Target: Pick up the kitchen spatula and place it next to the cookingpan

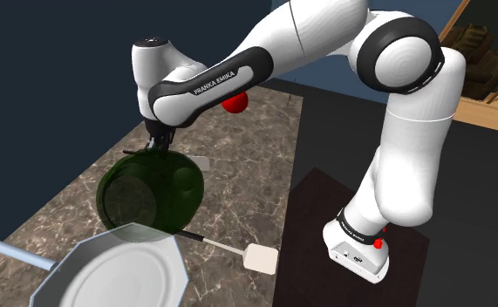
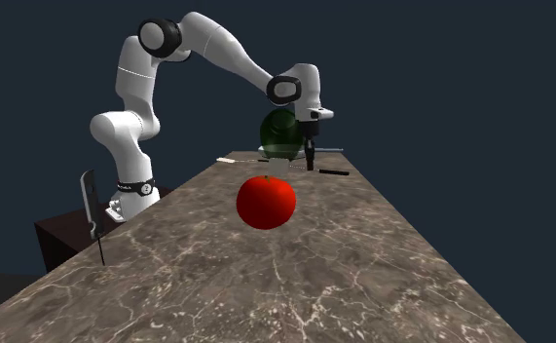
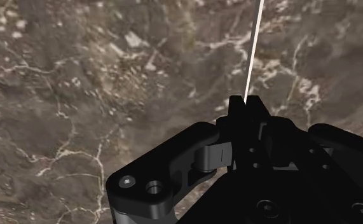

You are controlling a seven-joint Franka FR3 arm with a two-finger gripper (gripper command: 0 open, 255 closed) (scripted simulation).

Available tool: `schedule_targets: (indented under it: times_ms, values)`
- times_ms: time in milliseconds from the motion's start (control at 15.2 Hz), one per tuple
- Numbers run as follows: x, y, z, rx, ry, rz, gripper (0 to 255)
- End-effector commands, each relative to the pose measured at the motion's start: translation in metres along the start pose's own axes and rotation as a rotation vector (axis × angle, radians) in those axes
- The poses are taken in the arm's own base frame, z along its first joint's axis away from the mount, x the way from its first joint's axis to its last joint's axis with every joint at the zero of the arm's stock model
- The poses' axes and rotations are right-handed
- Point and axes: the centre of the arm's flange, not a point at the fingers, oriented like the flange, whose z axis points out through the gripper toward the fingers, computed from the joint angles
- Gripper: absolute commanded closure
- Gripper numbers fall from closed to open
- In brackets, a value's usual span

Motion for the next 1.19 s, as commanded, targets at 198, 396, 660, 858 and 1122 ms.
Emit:
schedule_targets:
  times_ms: [198, 396, 660, 858, 1122]
  values:
    - [-0.001, 0.0, 0.004, 0.0, -0.007, 0.0, 0]
    - [-0.001, 0.0, -0.009, 0.0, -0.007, 0.0, 0]
    - [-0.001, 0.0, -0.046, 0.0, -0.007, 0.0, 0]
    - [-0.001, 0.0, -0.046, 0.0, -0.007, 0.0, 0]
    - [-0.001, 0.0, -0.046, 0.0, -0.007, 0.0, 0]
